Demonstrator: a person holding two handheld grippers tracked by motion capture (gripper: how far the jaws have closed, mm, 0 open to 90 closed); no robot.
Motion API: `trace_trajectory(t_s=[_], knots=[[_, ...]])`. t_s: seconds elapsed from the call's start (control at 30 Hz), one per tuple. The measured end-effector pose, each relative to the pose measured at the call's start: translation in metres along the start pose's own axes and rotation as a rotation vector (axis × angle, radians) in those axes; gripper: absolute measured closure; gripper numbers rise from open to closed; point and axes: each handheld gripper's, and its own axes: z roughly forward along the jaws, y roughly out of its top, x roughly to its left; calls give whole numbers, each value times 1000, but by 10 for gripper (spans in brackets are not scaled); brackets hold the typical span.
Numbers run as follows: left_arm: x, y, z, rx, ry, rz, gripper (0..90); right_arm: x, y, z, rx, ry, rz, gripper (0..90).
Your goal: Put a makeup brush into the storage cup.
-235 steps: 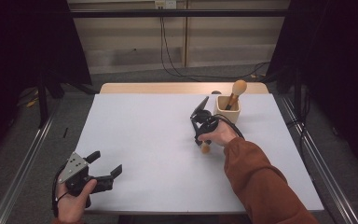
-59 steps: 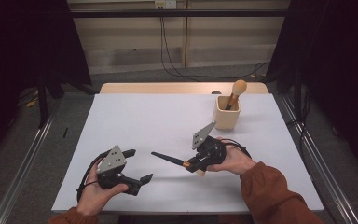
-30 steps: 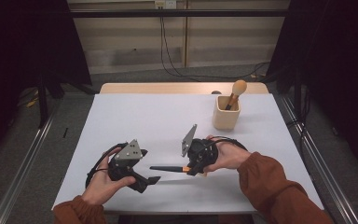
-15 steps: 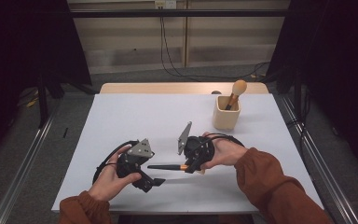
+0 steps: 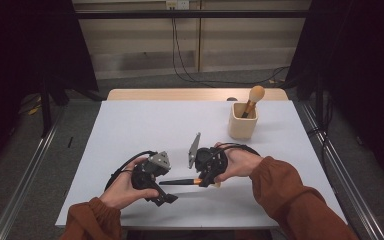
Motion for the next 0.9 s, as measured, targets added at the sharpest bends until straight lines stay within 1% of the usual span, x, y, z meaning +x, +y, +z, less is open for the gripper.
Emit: trace_trajectory(t_s=[0.03, 0.07, 0.1, 0.13, 0.17, 0.27, 0.3, 0.37, 0.4, 0.43, 0.47, 0.53, 0.6, 0.63, 0.67, 0.7, 0.73, 0.77, 0.83, 0.87, 0.9], knots=[[0, 0, 2, 7, -3, -3, 35, 0, 1, 0, 3, 0, 5, 741], [1, 1, 3, 17, 7, -2, 37, 0, 1, 1, 3, 3, 0, 741], [1, 1, 4, 19, -4, -10, 42, -1, 2, 1, 5, 1, -4, 741], [1, 1, 6, 26, -9, -7, 43, -1, 3, 1, 4, 2, 0, 741], [2, 2, 6, 31, -8, 10, 50, -2, 4, 2, 8, 3, -2, 741], [2, 4, 10, 32, -8, 23, 62, -1, 6, 4, 6, 8, -7, 741], [2, 5, 10, 37, -9, 29, 77, 0, 7, 5, 5, 8, -13, 741], [2, 6, 11, 27, -26, 18, 125, 0, 7, 4, 9, 9, -10, 741], [3, 7, 11, 33, -24, 24, 140, 0, 7, 4, 8, 11, -15, 741], [4, 8, 11, 35, -32, 22, 161, 1, 8, 4, 11, 12, -11, 741], [4, 8, 12, 31, -25, 23, 180, 0, 7, 4, 8, 12, -16, 741], [5, 10, 12, 21, -28, 10, 225, 0, 7, 4, 6, 13, -15, 741], [5, 11, 13, 20, -35, 12, 269, -1, 6, 4, -2, 10, -8, 740], [5, 12, 14, 23, -34, 19, 277, -1, 6, 3, 3, 7, -8, 741], [5, 12, 14, 22, -32, 23, 298, -1, 6, 3, -1, 9, -6, 741], [6, 13, 15, 18, -39, 24, 325, -1, 5, 3, -8, 14, -9, 741], [6, 13, 15, 12, -41, 17, 325, -1, 6, 3, -8, 13, -6, 741], [7, 14, 15, 17, -31, 20, 334, -1, 6, 3, -8, 13, -8, 741], [7, 14, 16, 9, -40, 19, 362, -1, 6, 3, -11, 14, -15, 741], [7, 14, 16, 14, -45, 23, 376, -1, 6, 3, -11, 12, -15, 741], [7, 14, 17, 17, -41, 28, 401, -1, 6, 3, -16, 14, -15, 741]])
